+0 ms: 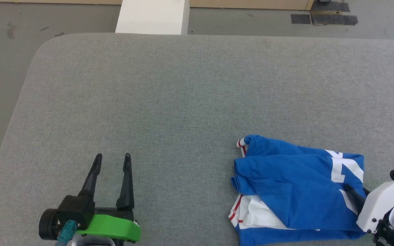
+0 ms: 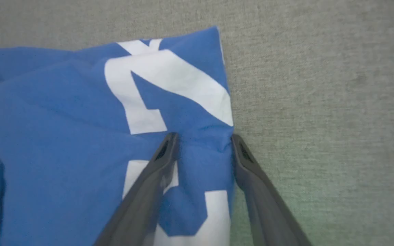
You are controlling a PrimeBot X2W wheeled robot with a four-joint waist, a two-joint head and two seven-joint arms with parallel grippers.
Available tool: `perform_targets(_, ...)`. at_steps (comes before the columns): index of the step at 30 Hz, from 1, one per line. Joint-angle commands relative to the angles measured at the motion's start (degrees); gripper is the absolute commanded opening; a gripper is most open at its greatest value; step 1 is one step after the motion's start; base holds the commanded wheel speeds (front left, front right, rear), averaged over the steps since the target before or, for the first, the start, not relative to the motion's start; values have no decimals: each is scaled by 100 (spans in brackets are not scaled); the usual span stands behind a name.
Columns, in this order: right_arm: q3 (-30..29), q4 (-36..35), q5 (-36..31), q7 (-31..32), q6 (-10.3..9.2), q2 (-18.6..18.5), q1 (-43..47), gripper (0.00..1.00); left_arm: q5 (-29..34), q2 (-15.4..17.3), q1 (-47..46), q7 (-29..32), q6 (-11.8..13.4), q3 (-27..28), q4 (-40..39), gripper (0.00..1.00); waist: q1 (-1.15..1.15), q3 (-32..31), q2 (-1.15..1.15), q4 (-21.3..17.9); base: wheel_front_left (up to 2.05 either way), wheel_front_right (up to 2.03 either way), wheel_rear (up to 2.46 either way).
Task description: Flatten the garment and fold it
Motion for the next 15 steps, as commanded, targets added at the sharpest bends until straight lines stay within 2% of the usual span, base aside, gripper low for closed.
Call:
perform_targets(1, 95, 169, -25, 97, -8, 45, 12, 0, 19, 39, -97, -26, -37, -18, 11, 100, 0, -45, 50, -7, 0, 0, 0)
perform_targets(8, 255, -4, -146, -14, -8, -269, -78, 0, -47, 18, -72, -26, -51, -87, -40, 100, 0, -213, 50, -188, 0, 0, 0)
perform_targets(15, 764, -361, -355, -28, -8, -1017, -455, 0, -91, -25, -66, -26, -16, -199, -152, 100, 0, -108, 50, -611, 0, 0, 0)
